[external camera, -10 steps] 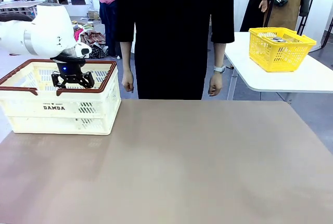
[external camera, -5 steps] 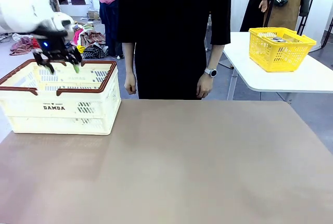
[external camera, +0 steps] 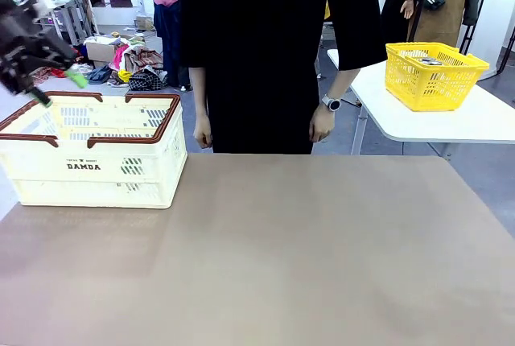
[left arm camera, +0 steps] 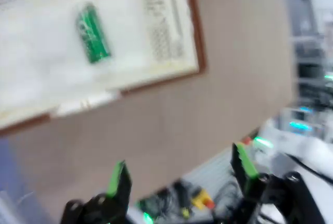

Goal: Place the drinks into the Shopping basket.
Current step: Pick up one drink and place it into the Shopping basket.

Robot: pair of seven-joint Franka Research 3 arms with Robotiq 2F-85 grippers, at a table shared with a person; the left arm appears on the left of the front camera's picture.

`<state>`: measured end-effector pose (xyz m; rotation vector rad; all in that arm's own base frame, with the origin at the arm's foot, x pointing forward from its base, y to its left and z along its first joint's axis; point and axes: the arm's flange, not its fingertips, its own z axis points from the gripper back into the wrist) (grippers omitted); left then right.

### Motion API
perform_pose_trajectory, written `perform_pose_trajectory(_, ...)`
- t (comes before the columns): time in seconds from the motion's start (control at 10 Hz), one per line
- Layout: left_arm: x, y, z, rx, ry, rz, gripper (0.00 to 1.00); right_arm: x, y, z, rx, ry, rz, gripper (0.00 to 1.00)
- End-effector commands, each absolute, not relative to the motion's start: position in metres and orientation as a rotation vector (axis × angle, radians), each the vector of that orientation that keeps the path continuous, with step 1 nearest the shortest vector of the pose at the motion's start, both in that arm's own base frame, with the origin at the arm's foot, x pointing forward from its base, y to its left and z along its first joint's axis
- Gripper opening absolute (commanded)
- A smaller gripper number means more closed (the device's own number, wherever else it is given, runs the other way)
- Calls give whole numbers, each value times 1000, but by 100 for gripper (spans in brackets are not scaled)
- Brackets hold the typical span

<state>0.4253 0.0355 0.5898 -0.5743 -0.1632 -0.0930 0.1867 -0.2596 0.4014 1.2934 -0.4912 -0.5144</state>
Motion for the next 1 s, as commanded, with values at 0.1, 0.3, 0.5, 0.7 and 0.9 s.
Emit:
perform_pose_trajectory(0.1,378,119,538,-1028,70,-32,100,188,-260,404,1302,-513,-507,100)
perform_pose_trajectory(0.3,390,162,476,-1291,181,-55,100,188,-260,404,1302,-513,-507,100)
perform_pose_trajectory(0.5,424,196,424,-1438,172,-42,100,188,-260,404,1302,-513,-507,100)
perform_pose_trajectory(0.7,453,187,420,-1324,134,-13,100,188,-260,404,1302,-513,-507,100)
perform_pose_trajectory(0.9,407,189,396,-1421,163,-1,100,188,-260,404,1302,-513,-507,100)
